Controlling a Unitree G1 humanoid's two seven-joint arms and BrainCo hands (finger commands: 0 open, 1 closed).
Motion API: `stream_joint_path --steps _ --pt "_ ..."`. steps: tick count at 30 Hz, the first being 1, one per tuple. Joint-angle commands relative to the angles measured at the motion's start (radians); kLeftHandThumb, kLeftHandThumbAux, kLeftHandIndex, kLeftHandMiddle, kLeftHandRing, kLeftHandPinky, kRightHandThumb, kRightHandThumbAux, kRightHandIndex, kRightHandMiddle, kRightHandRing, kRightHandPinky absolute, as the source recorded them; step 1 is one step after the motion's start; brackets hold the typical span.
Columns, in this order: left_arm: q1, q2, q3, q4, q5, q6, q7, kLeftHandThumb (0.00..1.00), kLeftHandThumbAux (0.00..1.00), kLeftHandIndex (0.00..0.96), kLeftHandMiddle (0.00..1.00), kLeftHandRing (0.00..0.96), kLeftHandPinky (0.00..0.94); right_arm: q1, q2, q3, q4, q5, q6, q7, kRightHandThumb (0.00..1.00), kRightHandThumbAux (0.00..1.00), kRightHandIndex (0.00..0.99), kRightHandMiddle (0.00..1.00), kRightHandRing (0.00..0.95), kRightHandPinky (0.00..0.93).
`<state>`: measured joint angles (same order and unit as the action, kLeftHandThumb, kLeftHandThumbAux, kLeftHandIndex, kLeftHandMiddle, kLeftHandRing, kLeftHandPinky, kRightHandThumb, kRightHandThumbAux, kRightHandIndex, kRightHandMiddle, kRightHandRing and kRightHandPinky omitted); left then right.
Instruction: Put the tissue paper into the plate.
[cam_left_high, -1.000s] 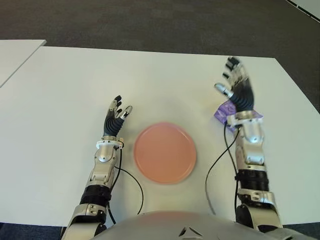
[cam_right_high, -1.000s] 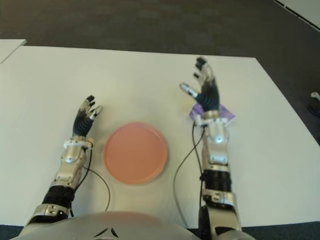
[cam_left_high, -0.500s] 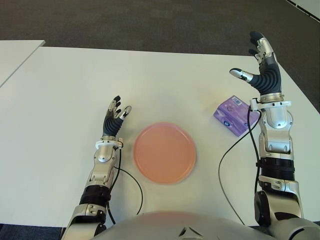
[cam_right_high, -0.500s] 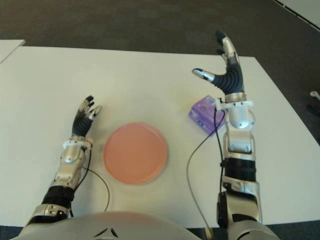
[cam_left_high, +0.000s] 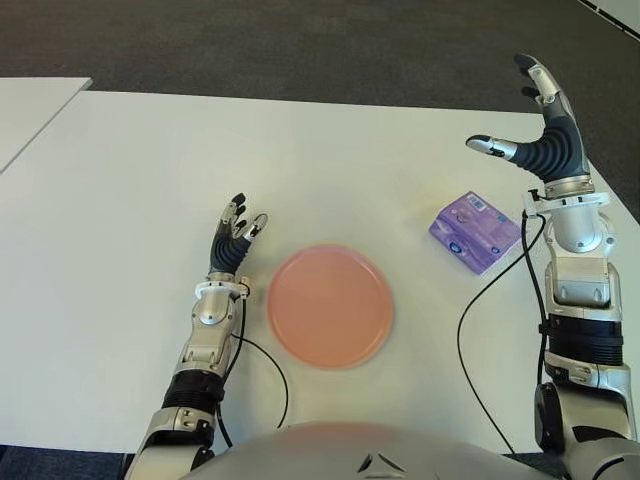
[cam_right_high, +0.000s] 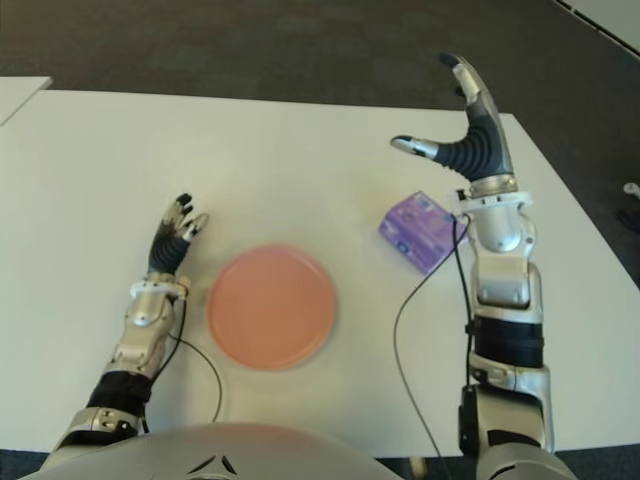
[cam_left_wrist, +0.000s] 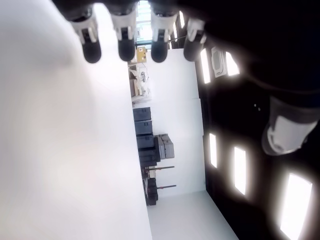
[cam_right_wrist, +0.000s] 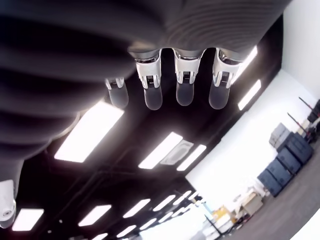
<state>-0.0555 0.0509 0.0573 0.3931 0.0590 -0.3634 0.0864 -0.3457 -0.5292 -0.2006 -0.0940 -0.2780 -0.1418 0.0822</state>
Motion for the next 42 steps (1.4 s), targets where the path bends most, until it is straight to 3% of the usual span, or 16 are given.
stream_joint_path --steps 1,6,12,17,27,31,35,37,42 --pt "0.000 -0.001 -0.007 0.023 0.009 -0.002 0.000 0.000 0.501 0.000 0.000 0.000 0.000 0.030 -0.021 -0.003 -0.010 -0.019 0.018 0.005 0.210 0.506 0.000 0.000 0.000 0.000" --pt "-0.006 -0.005 -0.005 0.031 0.001 -0.008 -0.003 0.000 0.503 0.000 0.000 0.000 0.000 0.067 -0.064 -0.040 0.083 0.031 -0.061 0.032 0.171 0.477 0.000 0.000 0.000 0.000" --pt "-0.008 -0.008 -0.005 0.032 -0.001 -0.001 -0.004 0.000 0.492 0.000 0.000 0.000 0.000 0.083 -0.092 -0.017 0.043 0.048 0.013 0.116 0.133 0.449 0.000 0.000 0.000 0.000" --pt "-0.009 -0.006 -0.007 0.037 0.003 -0.005 -0.003 0.000 0.488 0.000 0.000 0.000 0.000 0.145 -0.152 0.017 -0.025 0.033 0.112 0.240 0.155 0.446 0.000 0.000 0.000 0.000" --pt "-0.016 -0.003 -0.009 0.056 0.012 -0.012 0.002 0.000 0.490 0.000 0.000 0.000 0.000 0.232 -0.183 0.028 -0.157 -0.023 0.198 0.294 0.181 0.417 0.000 0.000 0.000 0.000" --pt "-0.019 -0.004 -0.008 0.065 0.010 -0.020 0.001 0.000 0.489 0.000 0.000 0.000 0.000 0.305 -0.155 0.057 -0.273 -0.070 0.243 0.295 0.185 0.402 0.000 0.000 0.000 0.024" --pt "-0.021 -0.003 -0.008 0.071 0.011 -0.030 0.000 0.000 0.489 0.000 0.000 0.000 0.000 0.335 -0.123 0.067 -0.307 -0.076 0.256 0.276 0.182 0.386 0.000 0.000 0.000 0.047" --pt "-0.022 -0.002 -0.009 0.074 0.011 -0.036 0.000 0.000 0.488 0.000 0.000 0.000 0.000 0.349 -0.104 0.059 -0.324 -0.053 0.254 0.275 0.179 0.378 0.000 0.000 0.000 0.047" --pt "-0.023 -0.004 -0.007 0.080 0.008 -0.045 0.000 0.000 0.490 0.000 0.000 0.000 0.000 0.336 -0.072 0.015 -0.285 0.124 0.201 0.328 0.173 0.363 0.000 0.000 0.000 0.028"
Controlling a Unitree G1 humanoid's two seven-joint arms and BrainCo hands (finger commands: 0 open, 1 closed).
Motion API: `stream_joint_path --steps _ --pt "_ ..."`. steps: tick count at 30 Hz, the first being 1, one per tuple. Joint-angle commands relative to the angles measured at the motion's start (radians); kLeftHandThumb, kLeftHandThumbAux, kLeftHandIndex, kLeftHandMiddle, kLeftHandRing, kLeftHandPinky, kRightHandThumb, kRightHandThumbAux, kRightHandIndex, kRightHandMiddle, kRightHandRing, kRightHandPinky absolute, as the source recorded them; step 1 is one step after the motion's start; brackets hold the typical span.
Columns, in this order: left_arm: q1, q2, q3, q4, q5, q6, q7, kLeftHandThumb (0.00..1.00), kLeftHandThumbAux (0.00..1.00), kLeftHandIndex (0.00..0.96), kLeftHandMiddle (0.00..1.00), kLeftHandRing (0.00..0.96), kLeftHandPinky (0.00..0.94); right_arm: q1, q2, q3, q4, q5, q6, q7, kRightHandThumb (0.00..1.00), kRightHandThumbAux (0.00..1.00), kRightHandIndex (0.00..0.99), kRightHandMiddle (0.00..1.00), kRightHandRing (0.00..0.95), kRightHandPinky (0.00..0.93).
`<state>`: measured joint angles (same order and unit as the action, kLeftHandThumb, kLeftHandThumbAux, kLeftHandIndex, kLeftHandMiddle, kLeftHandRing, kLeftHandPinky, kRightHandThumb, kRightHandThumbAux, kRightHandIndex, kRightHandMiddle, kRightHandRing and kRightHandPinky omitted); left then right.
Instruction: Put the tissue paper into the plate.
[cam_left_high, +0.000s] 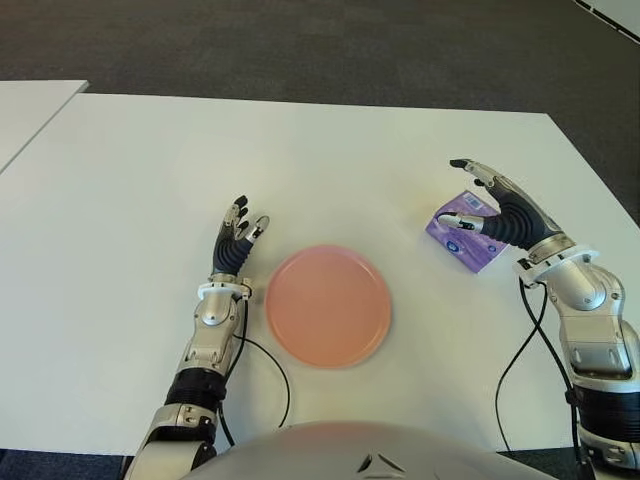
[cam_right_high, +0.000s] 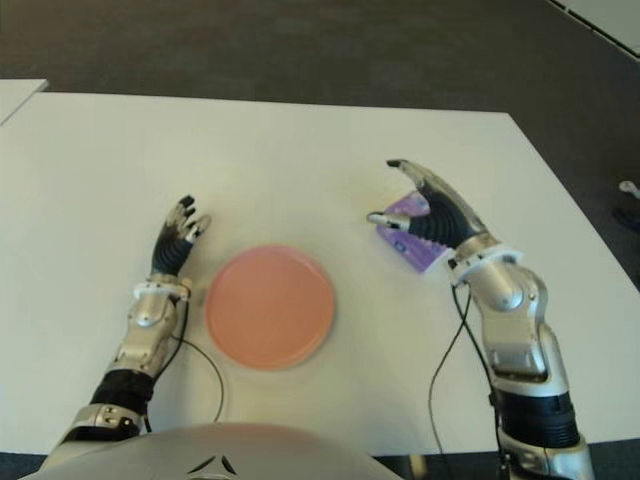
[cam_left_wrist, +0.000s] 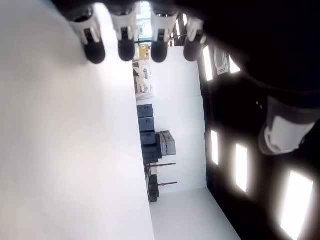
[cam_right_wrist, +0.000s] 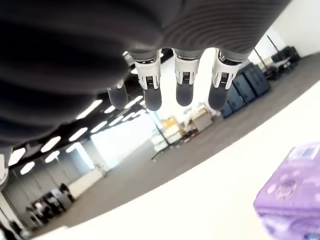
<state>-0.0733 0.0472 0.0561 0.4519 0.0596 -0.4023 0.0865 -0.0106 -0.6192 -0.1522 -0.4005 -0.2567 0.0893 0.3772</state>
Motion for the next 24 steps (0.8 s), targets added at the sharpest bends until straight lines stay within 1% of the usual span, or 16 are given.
stream_joint_path --steps 1,3,5,6,7,9,11,13,17,21,24 --pt "-0.006 0.000 -0.006 0.023 0.007 -0.006 0.001 0.000 0.489 0.000 0.000 0.000 0.000 0.001 0.016 -0.038 0.027 0.117 -0.038 0.038 0.173 0.360 0.000 0.000 0.000 0.024" --pt "-0.007 -0.001 -0.005 0.024 0.007 -0.005 0.002 0.000 0.489 0.000 0.000 0.000 0.000 -0.003 0.006 -0.042 0.053 0.131 -0.059 0.048 0.173 0.356 0.000 0.000 0.000 0.019" --pt "-0.007 -0.002 -0.005 0.024 0.008 -0.003 0.005 0.000 0.488 0.000 0.000 0.000 0.000 -0.022 -0.006 -0.024 0.212 0.120 -0.156 0.040 0.176 0.351 0.000 0.000 0.000 0.013" --pt "-0.006 -0.002 -0.005 0.023 0.010 -0.002 0.006 0.000 0.488 0.000 0.000 0.000 0.000 -0.031 0.000 -0.005 0.283 0.104 -0.198 0.025 0.177 0.350 0.000 0.000 0.000 0.012" --pt "-0.006 -0.002 -0.005 0.022 0.011 -0.002 0.007 0.000 0.488 0.000 0.000 0.000 0.000 -0.037 0.004 0.007 0.330 0.094 -0.228 0.014 0.180 0.348 0.000 0.000 0.000 0.012" --pt "-0.004 -0.002 -0.006 0.019 0.012 0.000 0.008 0.000 0.489 0.000 0.000 0.000 0.000 0.016 -0.006 0.026 0.419 0.047 -0.288 -0.014 0.180 0.349 0.000 0.000 0.000 0.007" --pt "-0.003 -0.003 -0.006 0.016 0.010 0.004 0.007 0.000 0.491 0.000 0.000 0.000 0.000 0.068 -0.036 0.022 0.300 -0.007 -0.198 0.003 0.169 0.354 0.000 0.000 0.000 0.002" --pt "-0.002 -0.003 -0.005 0.013 0.009 0.005 0.007 0.000 0.492 0.000 0.000 0.000 0.000 0.084 -0.044 0.026 0.226 -0.043 -0.147 0.007 0.158 0.362 0.000 0.000 0.000 0.001" --pt "-0.002 -0.004 -0.002 0.012 0.006 0.005 0.004 0.000 0.490 0.000 0.000 0.000 0.000 0.092 -0.031 0.041 0.195 -0.086 -0.121 -0.011 0.139 0.383 0.000 0.000 0.000 0.000" --pt "-0.001 -0.005 0.001 0.010 0.002 0.005 0.005 0.000 0.487 0.000 0.000 0.000 0.000 0.074 -0.039 0.046 0.208 -0.107 -0.130 -0.015 0.118 0.410 0.000 0.000 0.000 0.000" --pt "-0.001 -0.006 0.003 0.009 0.001 0.006 0.007 0.000 0.489 0.000 0.000 0.000 0.000 0.043 -0.049 0.049 0.229 -0.116 -0.137 -0.017 0.102 0.424 0.000 0.000 0.000 0.000"
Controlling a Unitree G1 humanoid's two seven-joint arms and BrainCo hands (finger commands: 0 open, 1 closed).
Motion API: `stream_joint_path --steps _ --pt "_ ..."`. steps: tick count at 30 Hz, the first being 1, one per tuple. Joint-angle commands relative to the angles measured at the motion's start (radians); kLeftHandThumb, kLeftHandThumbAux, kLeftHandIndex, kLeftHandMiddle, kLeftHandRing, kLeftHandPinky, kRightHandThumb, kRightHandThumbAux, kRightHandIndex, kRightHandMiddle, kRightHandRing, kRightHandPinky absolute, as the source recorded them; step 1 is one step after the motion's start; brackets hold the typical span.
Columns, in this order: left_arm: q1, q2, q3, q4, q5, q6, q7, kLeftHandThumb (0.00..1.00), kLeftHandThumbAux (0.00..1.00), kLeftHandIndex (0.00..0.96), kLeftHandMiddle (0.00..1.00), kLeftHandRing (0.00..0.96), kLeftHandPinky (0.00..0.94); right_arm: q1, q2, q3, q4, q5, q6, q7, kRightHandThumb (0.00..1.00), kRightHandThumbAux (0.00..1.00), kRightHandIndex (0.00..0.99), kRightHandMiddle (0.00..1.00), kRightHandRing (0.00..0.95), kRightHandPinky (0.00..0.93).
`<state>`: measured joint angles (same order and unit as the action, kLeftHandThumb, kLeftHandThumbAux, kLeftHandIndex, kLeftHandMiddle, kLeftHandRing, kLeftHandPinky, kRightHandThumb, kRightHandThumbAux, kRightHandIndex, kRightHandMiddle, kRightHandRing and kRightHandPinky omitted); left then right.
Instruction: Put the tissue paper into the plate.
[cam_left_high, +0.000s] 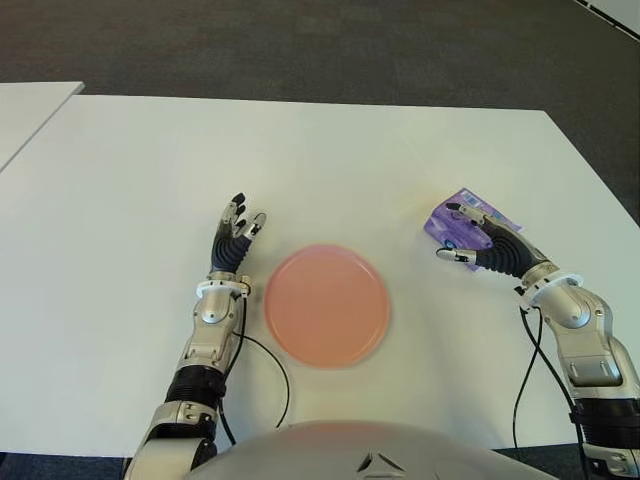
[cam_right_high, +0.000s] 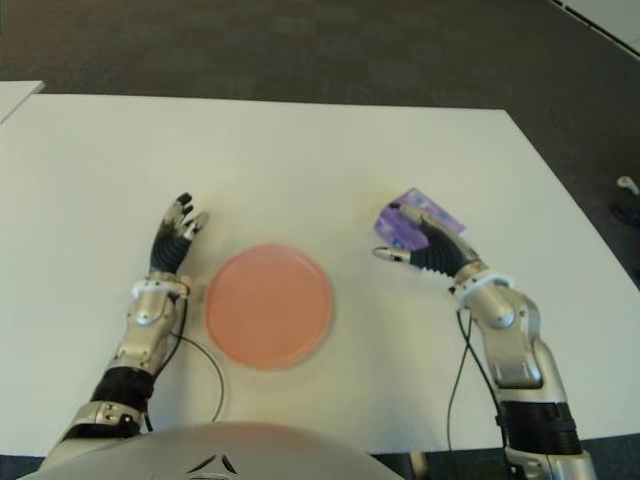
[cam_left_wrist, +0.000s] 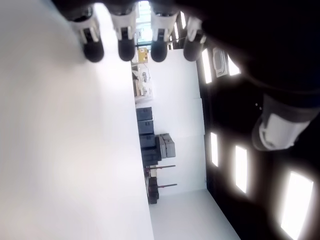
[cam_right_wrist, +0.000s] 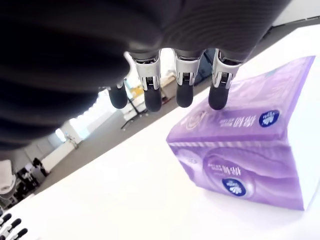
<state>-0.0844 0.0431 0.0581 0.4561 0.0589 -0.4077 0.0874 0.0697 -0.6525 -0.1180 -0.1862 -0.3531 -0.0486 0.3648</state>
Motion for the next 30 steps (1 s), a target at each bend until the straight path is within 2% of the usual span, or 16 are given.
stream_joint_path --steps 1,8,15,25,30 --pt "0.010 -0.002 0.001 0.005 0.002 0.011 0.007 0.000 0.490 0.000 0.000 0.000 0.000 -0.041 -0.017 0.015 0.018 -0.021 0.000 -0.005 0.098 0.427 0.000 0.000 0.000 0.000" --pt "0.012 0.003 0.004 0.004 0.010 0.011 0.011 0.000 0.493 0.000 0.000 0.000 0.000 -0.087 -0.019 0.014 0.072 -0.069 -0.027 -0.074 0.082 0.434 0.000 0.000 0.000 0.000" --pt "0.014 0.006 0.004 0.005 0.006 -0.001 0.004 0.000 0.491 0.000 0.000 0.000 0.000 -0.135 -0.048 -0.003 0.161 -0.101 -0.065 -0.155 0.078 0.420 0.000 0.000 0.000 0.000" --pt "0.013 0.009 0.003 0.001 0.005 0.005 0.002 0.000 0.496 0.000 0.000 0.000 0.000 -0.144 -0.058 0.008 0.172 -0.132 -0.059 -0.199 0.082 0.387 0.000 0.000 0.000 0.000" --pt "0.013 0.009 0.005 0.000 0.001 0.008 0.000 0.000 0.495 0.000 0.000 0.000 0.000 -0.138 -0.060 -0.007 0.147 -0.129 -0.043 -0.204 0.087 0.378 0.000 0.000 0.000 0.000"
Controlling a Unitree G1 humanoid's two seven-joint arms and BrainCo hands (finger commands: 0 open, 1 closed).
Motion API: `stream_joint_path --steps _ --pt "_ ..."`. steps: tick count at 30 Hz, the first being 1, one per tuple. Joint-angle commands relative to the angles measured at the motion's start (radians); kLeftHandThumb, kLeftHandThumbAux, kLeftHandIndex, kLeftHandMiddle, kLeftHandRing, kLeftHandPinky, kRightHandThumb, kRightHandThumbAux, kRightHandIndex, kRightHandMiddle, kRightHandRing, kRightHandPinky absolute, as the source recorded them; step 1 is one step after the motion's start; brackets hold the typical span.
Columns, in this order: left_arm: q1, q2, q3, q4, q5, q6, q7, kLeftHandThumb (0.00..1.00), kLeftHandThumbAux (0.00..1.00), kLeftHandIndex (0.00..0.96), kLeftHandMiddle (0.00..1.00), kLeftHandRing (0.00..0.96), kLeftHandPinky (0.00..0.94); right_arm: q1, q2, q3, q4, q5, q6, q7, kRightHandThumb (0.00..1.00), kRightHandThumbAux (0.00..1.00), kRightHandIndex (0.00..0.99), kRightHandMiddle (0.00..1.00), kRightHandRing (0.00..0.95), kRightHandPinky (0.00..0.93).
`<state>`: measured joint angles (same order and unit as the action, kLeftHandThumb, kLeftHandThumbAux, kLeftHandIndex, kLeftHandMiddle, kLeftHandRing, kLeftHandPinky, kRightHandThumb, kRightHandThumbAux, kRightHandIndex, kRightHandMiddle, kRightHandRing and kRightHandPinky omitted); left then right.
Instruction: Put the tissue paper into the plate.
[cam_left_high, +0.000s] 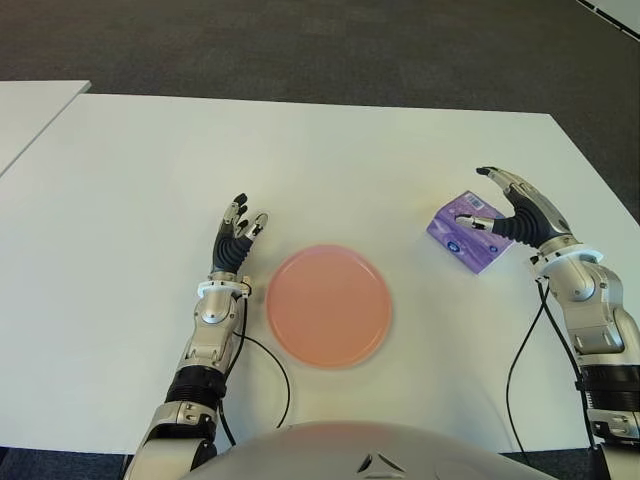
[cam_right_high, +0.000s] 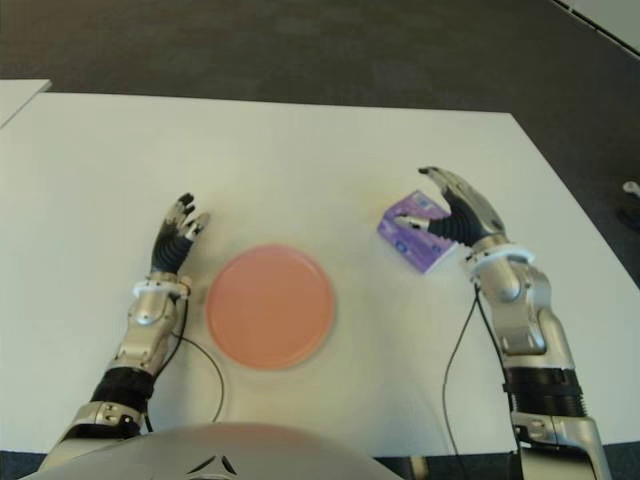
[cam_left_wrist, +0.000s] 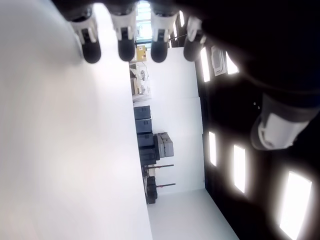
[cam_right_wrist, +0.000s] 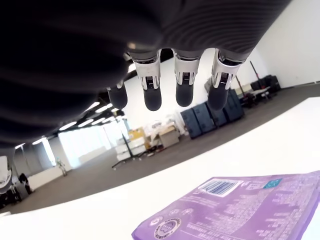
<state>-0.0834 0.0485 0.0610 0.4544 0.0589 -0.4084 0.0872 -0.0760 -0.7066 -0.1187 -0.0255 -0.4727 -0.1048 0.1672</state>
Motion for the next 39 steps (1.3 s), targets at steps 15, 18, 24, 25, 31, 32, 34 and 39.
stream_joint_path --steps 15,18,24,25,31,32,34,39 --pt "0.004 0.004 0.008 0.008 0.002 0.010 0.007 0.000 0.490 0.000 0.000 0.000 0.000 0.027 -0.028 -0.035 -0.108 -0.050 0.112 0.016 0.116 0.382 0.000 0.000 0.000 0.000" --pt "0.004 0.005 0.008 0.009 0.004 0.011 0.009 0.000 0.487 0.000 0.000 0.000 0.000 0.031 -0.031 -0.032 -0.124 -0.056 0.130 0.027 0.105 0.379 0.000 0.000 0.000 0.000" --pt "0.007 0.008 0.007 0.006 0.007 0.015 0.006 0.000 0.482 0.000 0.000 0.000 0.000 0.033 -0.018 -0.006 -0.069 -0.067 0.112 -0.001 0.091 0.383 0.000 0.000 0.000 0.000" --pt "0.007 0.010 0.006 0.007 0.007 0.017 0.004 0.000 0.482 0.000 0.000 0.000 0.000 0.036 -0.018 -0.007 -0.065 -0.056 0.103 0.001 0.090 0.386 0.000 0.000 0.000 0.000" --pt "0.002 0.012 0.004 0.011 0.007 0.020 0.002 0.000 0.483 0.000 0.000 0.000 0.000 0.039 -0.021 -0.003 -0.047 -0.035 0.071 0.004 0.081 0.395 0.000 0.000 0.000 0.000" --pt "0.001 0.012 0.004 0.011 0.007 0.020 0.002 0.000 0.484 0.000 0.000 0.000 0.000 0.039 -0.021 -0.001 -0.045 -0.035 0.068 0.003 0.080 0.395 0.000 0.000 0.000 0.000" --pt "-0.001 0.011 0.004 0.013 0.006 0.016 0.004 0.000 0.484 0.000 0.000 0.000 0.000 0.045 -0.013 0.013 -0.040 -0.040 0.063 0.002 0.079 0.396 0.000 0.000 0.000 0.000" --pt "-0.005 0.008 0.005 0.017 0.008 0.010 0.014 0.000 0.482 0.000 0.000 0.000 0.000 0.053 -0.004 0.045 -0.029 -0.049 0.061 0.009 0.080 0.393 0.000 0.000 0.000 0.000"
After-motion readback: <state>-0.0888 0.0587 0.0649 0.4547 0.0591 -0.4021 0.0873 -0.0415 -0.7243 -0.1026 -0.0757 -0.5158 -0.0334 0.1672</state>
